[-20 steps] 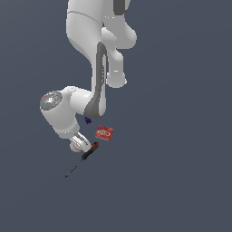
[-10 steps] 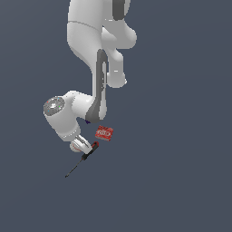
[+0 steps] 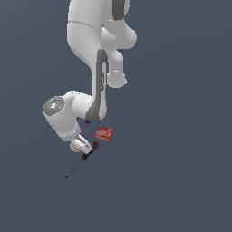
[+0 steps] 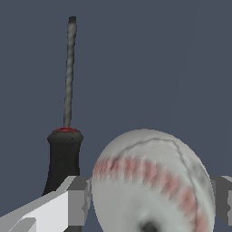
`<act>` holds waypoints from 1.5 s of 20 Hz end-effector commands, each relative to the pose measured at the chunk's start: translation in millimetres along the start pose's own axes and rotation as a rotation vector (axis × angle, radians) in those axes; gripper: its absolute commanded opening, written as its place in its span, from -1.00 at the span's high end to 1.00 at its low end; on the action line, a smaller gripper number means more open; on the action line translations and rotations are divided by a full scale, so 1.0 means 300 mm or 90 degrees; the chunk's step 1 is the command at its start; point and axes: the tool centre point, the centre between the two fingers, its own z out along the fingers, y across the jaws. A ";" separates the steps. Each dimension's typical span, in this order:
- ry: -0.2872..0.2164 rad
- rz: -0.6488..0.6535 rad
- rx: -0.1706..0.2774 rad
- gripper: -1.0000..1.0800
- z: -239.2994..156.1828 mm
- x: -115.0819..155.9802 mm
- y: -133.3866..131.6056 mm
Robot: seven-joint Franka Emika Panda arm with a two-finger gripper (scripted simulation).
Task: Pick up a designated object from a clutter of objects.
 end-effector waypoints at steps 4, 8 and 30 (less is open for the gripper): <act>0.000 0.000 0.000 1.00 -0.022 -0.016 -0.008; 0.000 0.000 0.001 1.00 -0.061 -0.046 -0.020; 0.001 0.000 0.000 1.00 -0.564 -0.417 -0.176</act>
